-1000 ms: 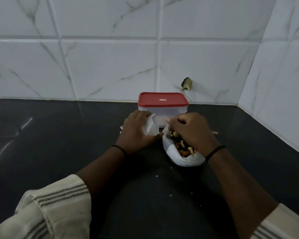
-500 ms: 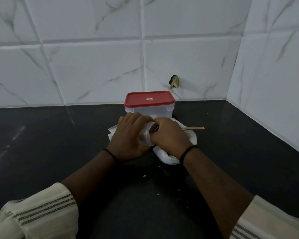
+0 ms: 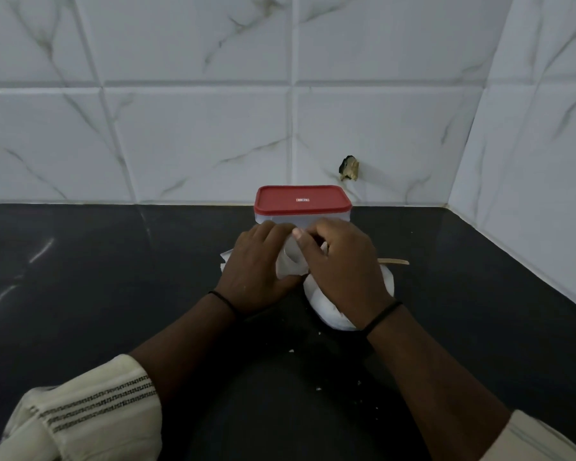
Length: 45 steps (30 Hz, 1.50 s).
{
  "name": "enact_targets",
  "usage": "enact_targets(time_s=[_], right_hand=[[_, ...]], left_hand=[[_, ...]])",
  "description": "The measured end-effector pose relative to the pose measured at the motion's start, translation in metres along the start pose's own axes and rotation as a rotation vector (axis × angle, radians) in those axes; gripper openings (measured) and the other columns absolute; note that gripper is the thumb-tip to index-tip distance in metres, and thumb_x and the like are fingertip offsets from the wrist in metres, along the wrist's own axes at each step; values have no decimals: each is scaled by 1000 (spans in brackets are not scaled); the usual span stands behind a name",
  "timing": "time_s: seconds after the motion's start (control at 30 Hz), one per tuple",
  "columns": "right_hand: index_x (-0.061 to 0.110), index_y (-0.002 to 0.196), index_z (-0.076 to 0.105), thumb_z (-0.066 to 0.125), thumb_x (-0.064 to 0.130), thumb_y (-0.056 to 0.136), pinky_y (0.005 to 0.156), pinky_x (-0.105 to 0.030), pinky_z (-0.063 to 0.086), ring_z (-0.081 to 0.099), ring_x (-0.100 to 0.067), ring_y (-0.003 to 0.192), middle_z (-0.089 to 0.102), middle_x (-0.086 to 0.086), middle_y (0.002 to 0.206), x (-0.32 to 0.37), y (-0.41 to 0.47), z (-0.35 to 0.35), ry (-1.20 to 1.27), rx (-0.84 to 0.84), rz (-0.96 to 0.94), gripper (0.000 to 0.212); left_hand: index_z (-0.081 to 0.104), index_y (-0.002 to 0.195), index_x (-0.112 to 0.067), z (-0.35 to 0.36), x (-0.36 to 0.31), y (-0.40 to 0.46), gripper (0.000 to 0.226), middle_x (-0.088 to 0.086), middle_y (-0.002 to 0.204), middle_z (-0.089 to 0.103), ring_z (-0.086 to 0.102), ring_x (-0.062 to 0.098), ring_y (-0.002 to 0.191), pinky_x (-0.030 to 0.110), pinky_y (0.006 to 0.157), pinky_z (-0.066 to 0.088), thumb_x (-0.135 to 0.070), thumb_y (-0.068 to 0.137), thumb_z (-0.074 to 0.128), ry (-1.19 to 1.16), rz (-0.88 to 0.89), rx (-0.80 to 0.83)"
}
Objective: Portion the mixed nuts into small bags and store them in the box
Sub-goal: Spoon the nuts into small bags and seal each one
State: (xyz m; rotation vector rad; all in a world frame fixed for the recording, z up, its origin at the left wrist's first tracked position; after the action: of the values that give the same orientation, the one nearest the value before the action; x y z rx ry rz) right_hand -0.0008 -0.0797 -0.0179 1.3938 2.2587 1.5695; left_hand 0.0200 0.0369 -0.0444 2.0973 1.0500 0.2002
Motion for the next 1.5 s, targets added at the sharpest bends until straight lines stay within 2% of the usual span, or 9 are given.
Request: enact_targets(time_s=[0.27, 0.37, 0.5, 0.6, 0.83, 1.0, 1.17, 1.4, 1.5], right_hand=[[20, 85, 64, 45, 57, 95, 60, -10, 38, 52, 4, 63, 54, 19, 68, 17, -1, -1, 130, 25, -94, 44], [13, 76, 68, 30, 77, 90, 64, -34, 52, 62, -10, 64, 65, 1, 66, 10, -8, 31, 192, 266, -22, 76], [28, 70, 63, 39, 81, 82, 78, -52, 55, 70, -28, 77, 71, -10, 74, 3, -16, 41, 405, 361, 105, 60], [42, 67, 58, 26, 88, 79, 77, -40, 56, 68, -10, 75, 65, 13, 68, 4, -14, 38, 337, 398, 43, 57], [9, 59, 64, 17, 97, 70, 61, -27, 49, 58, -11, 55, 61, -2, 56, -9, -11, 40, 303, 431, 117, 100], [12, 98, 73, 28, 75, 85, 69, -11, 48, 65, 6, 74, 71, 20, 74, -16, -19, 47, 428, 512, 225, 79], [-2, 94, 71, 28, 92, 78, 92, -53, 52, 69, -35, 95, 71, -25, 92, -33, -20, 60, 428, 539, 337, 105], [-16, 74, 53, 31, 98, 67, 73, -31, 48, 56, -24, 64, 58, -28, 67, -25, -18, 57, 599, 525, 345, 117], [-10, 89, 66, 32, 98, 68, 97, -52, 50, 69, -36, 91, 70, -26, 88, -29, -22, 62, 556, 570, 369, 115]], left_hand=[[53, 125, -15, -5, 10, -1, 59, -2, 118, 57, 51, 13, 105, 31, 89, 44, -50, 78, 61, -159, -49, -25], [51, 129, -14, -2, 6, -1, 61, -2, 123, 56, 48, 8, 109, 26, 91, 41, -47, 79, 63, -161, -7, 20], [52, 129, -19, 5, 0, -2, 64, -5, 124, 56, 46, 4, 109, 21, 91, 40, -52, 75, 64, -222, -1, 112], [56, 124, -20, -1, 0, 0, 62, -9, 116, 59, 53, 2, 100, 16, 85, 43, -55, 73, 64, -276, -19, 104], [64, 108, -15, -2, 9, -3, 59, -5, 99, 68, 65, 10, 88, 33, 78, 56, -55, 66, 75, -385, -96, 101], [59, 113, -20, -13, 7, -3, 60, -9, 104, 62, 59, 5, 90, 19, 77, 49, -57, 67, 73, -347, -117, -28], [52, 125, -17, -8, 10, -6, 73, -6, 114, 57, 54, 5, 92, 12, 75, 44, -56, 67, 71, -268, -208, -19], [61, 116, -16, 0, 2, -7, 67, -4, 108, 59, 54, 7, 94, 20, 80, 47, -69, 75, 55, -230, -111, 27], [60, 106, -20, 3, 1, -7, 56, -8, 98, 57, 52, 3, 87, 19, 73, 45, -67, 77, 51, -263, -132, 50]])
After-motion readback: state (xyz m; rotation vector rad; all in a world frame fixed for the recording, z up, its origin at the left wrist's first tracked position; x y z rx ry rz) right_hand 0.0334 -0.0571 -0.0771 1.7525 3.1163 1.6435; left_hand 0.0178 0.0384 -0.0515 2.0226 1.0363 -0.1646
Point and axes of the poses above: each hand's wrist, its own y-axis towards the middle knuckle, its own z-axis out of the palm, x = y × z, the point moved 10 cm from there along y, towards the middle knuckle
